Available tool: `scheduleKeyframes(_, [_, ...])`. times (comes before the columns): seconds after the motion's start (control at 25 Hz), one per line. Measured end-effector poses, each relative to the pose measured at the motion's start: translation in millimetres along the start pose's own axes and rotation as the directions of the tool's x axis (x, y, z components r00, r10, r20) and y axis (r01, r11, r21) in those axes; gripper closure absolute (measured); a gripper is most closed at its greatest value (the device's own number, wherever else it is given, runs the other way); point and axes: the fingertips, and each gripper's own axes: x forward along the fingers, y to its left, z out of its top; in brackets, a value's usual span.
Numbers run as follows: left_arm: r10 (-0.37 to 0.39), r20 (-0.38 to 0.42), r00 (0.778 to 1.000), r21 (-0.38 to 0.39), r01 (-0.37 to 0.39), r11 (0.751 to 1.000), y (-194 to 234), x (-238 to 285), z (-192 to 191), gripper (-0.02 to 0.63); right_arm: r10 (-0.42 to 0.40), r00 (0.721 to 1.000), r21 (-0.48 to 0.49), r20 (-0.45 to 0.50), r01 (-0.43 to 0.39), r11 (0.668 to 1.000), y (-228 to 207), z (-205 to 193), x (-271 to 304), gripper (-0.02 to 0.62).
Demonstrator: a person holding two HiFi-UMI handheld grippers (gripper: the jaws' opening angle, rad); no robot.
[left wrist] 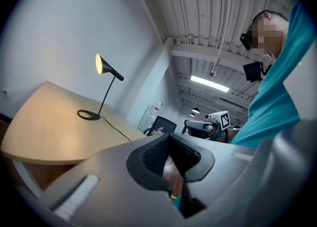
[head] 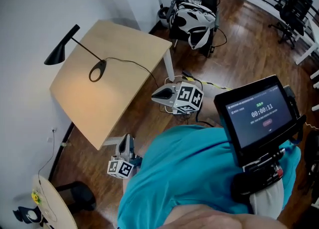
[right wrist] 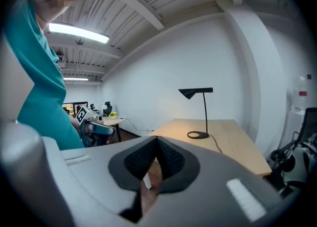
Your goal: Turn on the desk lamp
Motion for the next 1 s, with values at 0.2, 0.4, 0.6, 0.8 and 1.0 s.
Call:
scheduleKeyframes(0.2, [0.088, -0.027, 0.996, -0.018, -0.088, 0.996, -74.1, 57.2, -98.3, 0.604, 0.080, 0.997, 0.018, 0.023, -0.080, 0.997, -37.2, -77.1, -99.0, 0.594])
scheduleKeyframes(0.4, [0.205, 0.021, 0.978, 0.067, -0.206, 0.976, -103.5, 31.5, -146.2, 0.603, 0.188, 0.980, 0.044, 0.068, -0.191, 0.981, -27.3, -134.7, -122.9, 0.594])
scheduleKeyframes(0.6, [0.263, 0.054, 0.963, -0.008, -0.263, 0.965, -101.5, -63.9, -91.5, 0.604, 0.229, 0.971, 0.030, 0.064, -0.232, 0.972, 53.5, -64.9, -76.8, 0.594])
scheduleKeyframes(0.8, [0.233, 0.082, 0.969, 0.034, -0.237, 0.971, -151.6, -172.9, -94.3, 0.604, 0.218, 0.975, 0.002, 0.041, -0.218, 0.976, 170.9, -54.8, -82.4, 0.594])
scheduleKeyframes(1.0, [0.215, 0.043, 0.976, -0.001, -0.215, 0.977, -182.9, -288.2, -136.0, 0.604, 0.219, 0.975, 0.058, -0.021, -0.218, 0.974, 292.8, -93.6, -79.3, 0.594])
